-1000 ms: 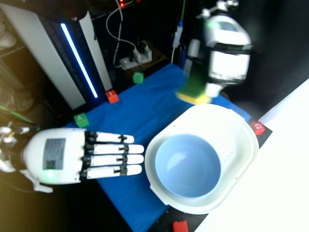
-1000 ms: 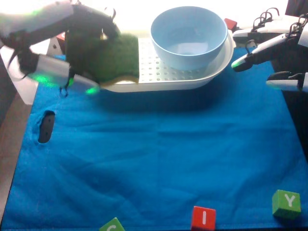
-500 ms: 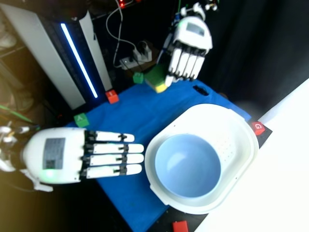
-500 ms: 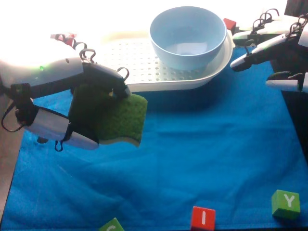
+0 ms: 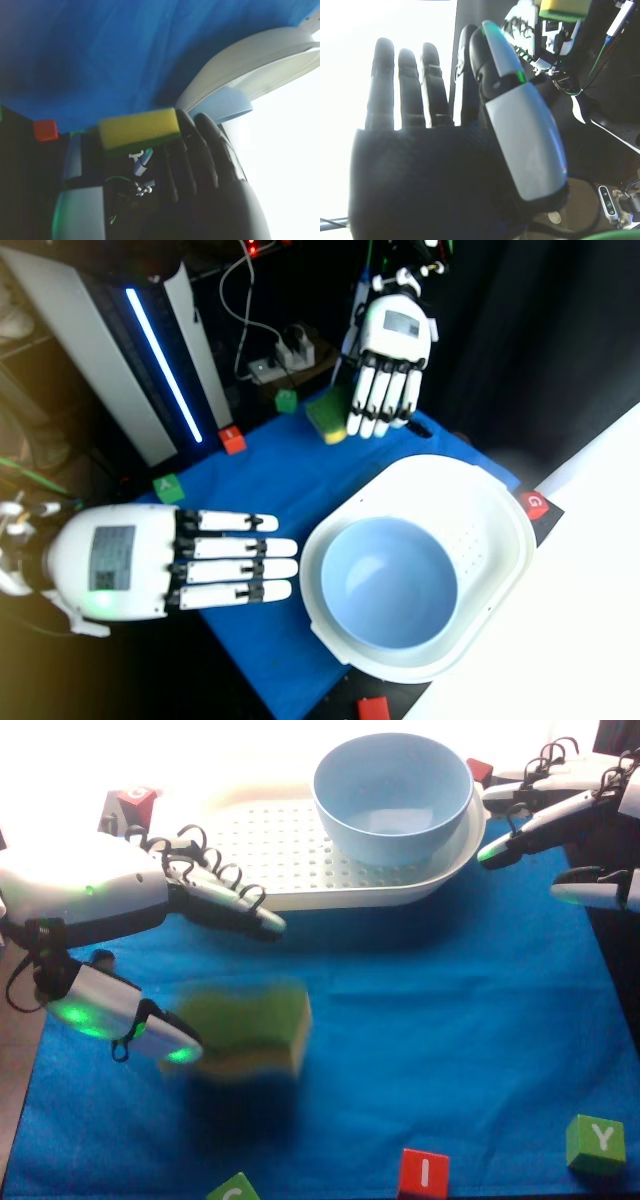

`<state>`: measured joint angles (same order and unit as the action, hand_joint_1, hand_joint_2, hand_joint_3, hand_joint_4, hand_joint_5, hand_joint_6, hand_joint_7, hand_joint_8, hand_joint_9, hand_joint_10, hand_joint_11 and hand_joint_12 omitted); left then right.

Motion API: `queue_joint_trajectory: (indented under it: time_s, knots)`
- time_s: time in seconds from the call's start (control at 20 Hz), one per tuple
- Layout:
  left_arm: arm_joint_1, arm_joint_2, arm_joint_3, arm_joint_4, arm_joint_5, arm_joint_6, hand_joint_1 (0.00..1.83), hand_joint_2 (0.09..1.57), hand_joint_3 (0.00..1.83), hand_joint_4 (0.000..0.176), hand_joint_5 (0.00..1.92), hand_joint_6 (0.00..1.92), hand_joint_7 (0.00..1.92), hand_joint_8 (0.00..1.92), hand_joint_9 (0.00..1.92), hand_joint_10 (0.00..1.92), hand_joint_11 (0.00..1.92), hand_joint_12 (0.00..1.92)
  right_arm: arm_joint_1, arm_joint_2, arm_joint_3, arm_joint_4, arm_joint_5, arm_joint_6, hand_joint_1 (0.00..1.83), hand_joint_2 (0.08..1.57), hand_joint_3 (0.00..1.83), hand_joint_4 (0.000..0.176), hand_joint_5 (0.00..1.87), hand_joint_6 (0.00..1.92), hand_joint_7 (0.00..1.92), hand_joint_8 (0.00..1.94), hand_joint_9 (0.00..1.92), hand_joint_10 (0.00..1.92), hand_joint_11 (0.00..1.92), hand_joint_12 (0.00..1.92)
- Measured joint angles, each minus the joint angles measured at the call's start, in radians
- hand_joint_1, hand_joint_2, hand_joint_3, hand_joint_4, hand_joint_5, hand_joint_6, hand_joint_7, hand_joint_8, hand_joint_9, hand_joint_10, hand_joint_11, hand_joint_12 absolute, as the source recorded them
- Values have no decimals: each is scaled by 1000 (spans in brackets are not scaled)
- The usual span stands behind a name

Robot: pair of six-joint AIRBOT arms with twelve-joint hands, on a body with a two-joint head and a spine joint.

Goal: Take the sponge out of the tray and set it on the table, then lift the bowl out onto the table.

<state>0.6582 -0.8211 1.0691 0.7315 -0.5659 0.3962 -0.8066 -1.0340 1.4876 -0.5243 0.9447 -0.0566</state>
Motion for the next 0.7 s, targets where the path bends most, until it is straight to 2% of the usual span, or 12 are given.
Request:
queue_joint_trajectory:
  time_s: [0.1, 0.15, 0.2, 0.25, 0.3, 0.35, 0.4, 0.5, 0.55, 0.6, 0.65, 0.7]
  knots:
    - [0, -5, 7, -18, 0, 5, 676, 921, 1, 88, 396, 0, 414, 0, 341, 1, 0, 805, 0, 0, 0, 0, 0, 0, 1047, 1342, 0, 83, 704, 3, 255, 2, 132, 3, 0, 376]
    - [0, -8, 9, -25, 6, 6, 650, 915, 0, 116, 375, 0, 402, 0, 331, 0, 0, 749, 0, 0, 0, 0, 0, 0, 1062, 1340, 0, 77, 696, 1, 256, 2, 129, 2, 0, 376]
    - [3, -9, 9, -29, 8, 10, 640, 903, 0, 128, 351, 0, 385, 0, 324, 0, 0, 711, 0, 0, 0, 0, 0, 0, 1049, 1343, 0, 81, 682, 1, 254, 0, 130, 1, 0, 385]
    - [6, -9, 9, -38, 6, 26, 640, 903, 0, 128, 351, 0, 385, 0, 324, 0, 0, 711, 0, 0, 0, 0, 0, 0, 1049, 1343, 0, 81, 682, 1, 254, 0, 130, 1, 0, 385]
    - [15, -8, 8, -81, 5, 67, 607, 912, 1, 128, 314, 0, 285, 0, 256, 0, 0, 652, 0, 0, 0, 0, 0, 0, 922, 1337, 1, 96, 665, 1, 246, 1, 126, 1, 0, 444]
    - [30, -6, 8, -145, -4, 109, 571, 925, 3, 99, 325, 3, 268, 1, 226, 3, 0, 524, 0, 0, 0, 0, 0, 0, 827, 1316, 0, 110, 640, 1, 225, 1, 112, 0, 0, 461]
    - [49, 5, 8, -230, -21, 163, 581, 925, 1, 86, 317, 3, 237, 3, 180, 7, 0, 380, 0, 0, 0, 0, 0, 0, 772, 1296, 0, 129, 617, 0, 207, 0, 108, 0, 0, 496]
    - [69, 27, 8, -362, -48, 243, 644, 906, 0, 69, 297, 2, 238, 1, 192, 7, 0, 489, 0, 0, 10, -2, 1, 0, 613, 1227, 0, 123, 569, 0, 186, 1, 101, 0, 0, 449]
    - [74, 31, 8, -429, -67, 282, 705, 890, 0, 76, 275, 1, 245, 2, 204, 7, 0, 586, 1, 0, 14, 0, 0, -1, 559, 1187, 0, 121, 505, 2, 165, 2, 73, 2, 0, 308]
    - [83, 34, 8, -483, -94, 320, 725, 887, 0, 86, 271, 1, 251, 2, 199, 3, 0, 633, 12, 0, 15, 2, -6, 0, 552, 1163, 0, 131, 466, 0, 161, 1, 68, 1, 0, 248]
    - [89, 33, 8, -547, -129, 376, 741, 895, 0, 86, 290, 3, 257, 2, 219, 4, 0, 687, 33, -1, 22, -3, 0, 0, 591, 1112, 0, 119, 406, 2, 179, 6, 97, 11, 0, 231]
    - [94, 32, 8, -563, -143, 382, 741, 895, 0, 86, 290, 3, 257, 2, 219, 4, 0, 687, 34, -3, 26, 3, 3, 0, 591, 1112, 0, 119, 406, 2, 179, 6, 97, 11, 0, 231]
